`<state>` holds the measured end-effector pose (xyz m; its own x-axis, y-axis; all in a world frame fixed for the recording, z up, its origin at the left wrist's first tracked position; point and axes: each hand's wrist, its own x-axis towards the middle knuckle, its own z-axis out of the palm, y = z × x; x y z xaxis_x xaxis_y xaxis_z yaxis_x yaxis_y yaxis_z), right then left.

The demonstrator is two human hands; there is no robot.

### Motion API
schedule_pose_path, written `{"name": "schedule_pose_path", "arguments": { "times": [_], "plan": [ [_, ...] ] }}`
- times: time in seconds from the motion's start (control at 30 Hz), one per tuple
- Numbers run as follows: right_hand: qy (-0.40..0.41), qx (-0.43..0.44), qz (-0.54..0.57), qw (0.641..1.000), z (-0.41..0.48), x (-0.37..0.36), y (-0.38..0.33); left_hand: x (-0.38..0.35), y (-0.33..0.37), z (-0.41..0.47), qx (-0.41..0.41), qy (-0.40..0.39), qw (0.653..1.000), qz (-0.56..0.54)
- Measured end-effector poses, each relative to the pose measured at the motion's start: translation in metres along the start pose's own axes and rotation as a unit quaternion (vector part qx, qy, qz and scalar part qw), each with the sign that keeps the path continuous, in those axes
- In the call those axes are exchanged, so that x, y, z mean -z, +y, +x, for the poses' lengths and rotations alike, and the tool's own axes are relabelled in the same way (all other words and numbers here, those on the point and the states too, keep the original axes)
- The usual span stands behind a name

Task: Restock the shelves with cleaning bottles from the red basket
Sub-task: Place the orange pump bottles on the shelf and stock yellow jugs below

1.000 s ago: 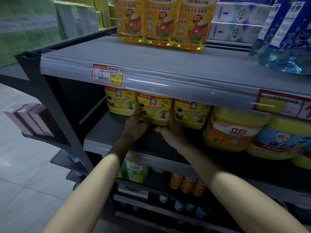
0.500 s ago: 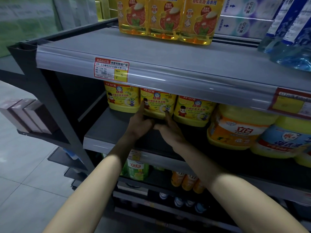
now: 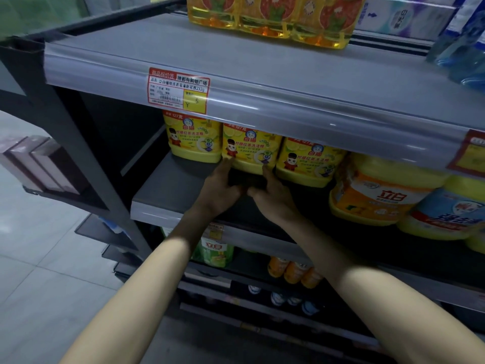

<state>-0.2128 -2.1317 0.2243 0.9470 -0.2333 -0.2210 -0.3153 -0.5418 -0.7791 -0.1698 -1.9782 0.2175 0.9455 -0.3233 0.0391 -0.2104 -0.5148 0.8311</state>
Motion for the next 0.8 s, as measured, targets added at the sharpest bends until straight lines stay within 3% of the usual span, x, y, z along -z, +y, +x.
{"name": "schedule_pose_path", "arguments": {
  "times": [0.23,0.47,0.7,0.8],
  "plan": [
    [-0.039,0.037,-0.102,0.993,-0.033,0.02,0.014,0.0,0.011,-0.039,-0.04,-0.031,0.993,0.11],
    [-0.004,0.071,-0.202,0.977,-0.11,0.076,0.063,-0.04,0.06,-0.086,0.022,-0.072,0.968,0.24],
    [0.033,-0.009,-0.234,0.972,-0.216,0.159,0.146,-0.136,0.153,-0.166,-0.01,-0.111,0.948,0.297],
    [0.057,-0.062,-0.254,0.963,-0.274,0.188,0.199,-0.195,0.189,-0.207,-0.071,-0.132,0.943,0.297]
  ]
}}
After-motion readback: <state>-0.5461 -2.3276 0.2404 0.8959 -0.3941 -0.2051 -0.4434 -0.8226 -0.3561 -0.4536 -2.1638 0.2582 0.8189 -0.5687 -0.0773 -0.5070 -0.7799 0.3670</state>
